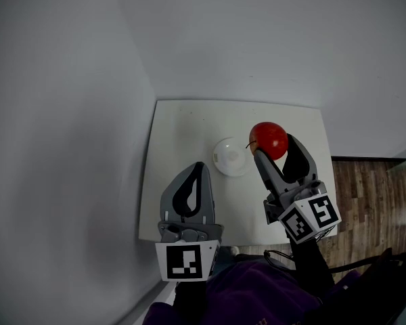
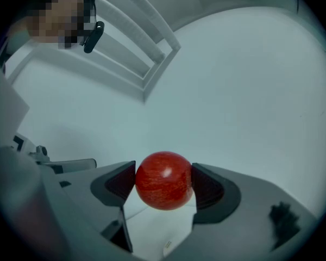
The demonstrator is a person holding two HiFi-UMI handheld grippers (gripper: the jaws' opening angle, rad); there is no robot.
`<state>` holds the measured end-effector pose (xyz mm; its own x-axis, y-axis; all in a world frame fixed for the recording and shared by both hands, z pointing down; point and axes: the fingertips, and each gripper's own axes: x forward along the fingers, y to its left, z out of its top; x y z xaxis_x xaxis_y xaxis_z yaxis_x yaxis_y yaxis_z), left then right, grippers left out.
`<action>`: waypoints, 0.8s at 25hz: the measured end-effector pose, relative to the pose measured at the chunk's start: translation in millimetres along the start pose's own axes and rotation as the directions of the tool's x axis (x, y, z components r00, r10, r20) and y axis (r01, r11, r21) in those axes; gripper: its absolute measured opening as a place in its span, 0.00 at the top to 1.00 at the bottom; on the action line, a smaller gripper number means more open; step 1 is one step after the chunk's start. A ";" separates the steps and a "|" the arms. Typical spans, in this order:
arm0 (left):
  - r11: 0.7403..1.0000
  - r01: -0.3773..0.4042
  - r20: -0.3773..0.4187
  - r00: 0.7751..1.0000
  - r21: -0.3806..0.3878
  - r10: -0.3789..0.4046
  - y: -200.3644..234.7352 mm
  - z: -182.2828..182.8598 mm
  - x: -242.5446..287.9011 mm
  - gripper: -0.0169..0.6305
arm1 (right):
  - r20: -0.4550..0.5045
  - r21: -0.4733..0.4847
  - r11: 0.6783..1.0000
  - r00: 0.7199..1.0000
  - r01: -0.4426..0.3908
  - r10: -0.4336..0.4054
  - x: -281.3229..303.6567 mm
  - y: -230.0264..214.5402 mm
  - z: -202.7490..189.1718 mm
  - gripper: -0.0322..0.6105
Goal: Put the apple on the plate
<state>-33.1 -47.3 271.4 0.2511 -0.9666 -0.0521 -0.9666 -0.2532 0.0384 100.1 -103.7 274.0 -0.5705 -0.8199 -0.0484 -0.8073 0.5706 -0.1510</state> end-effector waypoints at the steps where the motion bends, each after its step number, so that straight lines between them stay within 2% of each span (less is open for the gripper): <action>1: 1.000 0.004 -0.004 1.000 -0.003 -0.004 -1.3 -1.8 2.3 0.96 | -0.008 0.000 1.000 1.000 0.002 -0.002 0.7 -1.8 -2.4 0.44; 8: 1.000 0.031 -0.042 0.999 -0.003 -0.031 -7.2 -12.1 16.6 0.96 | -0.070 0.004 1.000 0.997 0.022 -0.022 8.4 -11.8 -19.3 0.44; 20: 0.998 0.049 -0.155 0.986 -0.047 -0.055 2.0 -66.3 41.1 0.96 | -0.190 0.021 0.997 0.979 0.077 -0.071 29.2 -32.5 -75.5 0.44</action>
<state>-21.4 -90.2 335.6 0.3091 -0.9457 0.1009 -0.9498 -0.3016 0.0828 98.3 -142.6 352.0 -0.5299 -0.8345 0.1510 -0.8452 0.5049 -0.1753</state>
